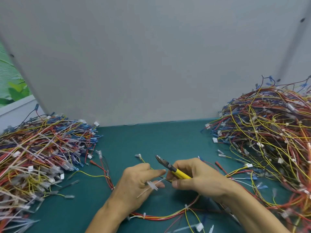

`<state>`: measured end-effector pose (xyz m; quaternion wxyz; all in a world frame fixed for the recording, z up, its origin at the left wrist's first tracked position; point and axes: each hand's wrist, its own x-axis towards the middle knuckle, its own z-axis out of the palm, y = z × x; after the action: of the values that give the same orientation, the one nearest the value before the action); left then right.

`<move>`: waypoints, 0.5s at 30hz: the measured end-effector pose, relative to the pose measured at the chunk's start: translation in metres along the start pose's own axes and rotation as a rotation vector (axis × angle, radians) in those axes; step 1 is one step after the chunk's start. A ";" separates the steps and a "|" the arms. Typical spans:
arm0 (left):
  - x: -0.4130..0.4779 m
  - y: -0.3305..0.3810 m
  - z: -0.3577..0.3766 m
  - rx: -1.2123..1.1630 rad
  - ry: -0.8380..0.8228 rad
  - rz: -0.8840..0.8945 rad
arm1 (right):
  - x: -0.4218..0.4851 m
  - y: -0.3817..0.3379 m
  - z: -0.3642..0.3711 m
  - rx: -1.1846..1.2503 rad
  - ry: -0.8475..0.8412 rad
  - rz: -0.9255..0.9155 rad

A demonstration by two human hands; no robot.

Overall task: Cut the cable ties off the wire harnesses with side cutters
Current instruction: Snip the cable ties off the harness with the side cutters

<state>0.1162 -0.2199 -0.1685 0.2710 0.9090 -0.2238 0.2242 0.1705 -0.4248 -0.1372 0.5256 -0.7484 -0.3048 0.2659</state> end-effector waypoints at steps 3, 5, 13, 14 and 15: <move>-0.001 -0.001 0.001 0.035 -0.039 0.020 | 0.001 0.002 -0.001 0.002 -0.004 0.010; -0.001 0.000 0.000 0.052 -0.061 0.006 | 0.002 0.003 0.000 -0.017 0.004 0.017; -0.001 -0.004 0.003 -0.204 -0.245 -0.388 | 0.003 -0.006 -0.013 -0.576 0.355 -0.114; -0.001 -0.006 0.002 -0.237 -0.273 -0.412 | 0.001 -0.011 -0.015 -0.670 0.367 -0.133; -0.001 -0.007 0.000 -0.267 -0.301 -0.427 | -0.002 -0.015 -0.017 -0.754 0.359 -0.139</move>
<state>0.1193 -0.2141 -0.1714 0.3931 0.9148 -0.0925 -0.0067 0.1786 -0.4323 -0.1173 0.2764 -0.9004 -0.3343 -0.0348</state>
